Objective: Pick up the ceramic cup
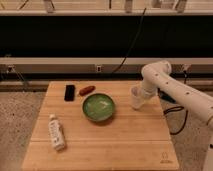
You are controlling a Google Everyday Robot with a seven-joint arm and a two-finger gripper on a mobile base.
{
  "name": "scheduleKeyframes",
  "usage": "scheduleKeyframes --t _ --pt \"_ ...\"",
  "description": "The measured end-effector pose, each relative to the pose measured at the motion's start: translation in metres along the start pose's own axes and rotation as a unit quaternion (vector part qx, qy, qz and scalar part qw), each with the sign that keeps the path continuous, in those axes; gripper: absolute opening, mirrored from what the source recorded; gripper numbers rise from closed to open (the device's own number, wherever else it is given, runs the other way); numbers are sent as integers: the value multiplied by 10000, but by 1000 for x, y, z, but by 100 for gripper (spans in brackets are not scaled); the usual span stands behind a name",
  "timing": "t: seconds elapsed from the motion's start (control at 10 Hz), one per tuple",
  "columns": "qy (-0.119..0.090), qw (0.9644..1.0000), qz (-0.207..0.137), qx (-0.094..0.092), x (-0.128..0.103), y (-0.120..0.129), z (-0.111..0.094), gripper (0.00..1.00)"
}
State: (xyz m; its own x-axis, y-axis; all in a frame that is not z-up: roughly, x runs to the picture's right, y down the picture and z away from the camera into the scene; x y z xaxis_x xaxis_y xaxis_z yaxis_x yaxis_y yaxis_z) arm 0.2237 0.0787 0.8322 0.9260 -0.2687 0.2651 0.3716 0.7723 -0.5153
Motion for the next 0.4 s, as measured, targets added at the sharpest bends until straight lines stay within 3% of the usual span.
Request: scheduleKeyframes --t 0.4 --pt "23 9999 -119 -57 1 -5 -30 0"
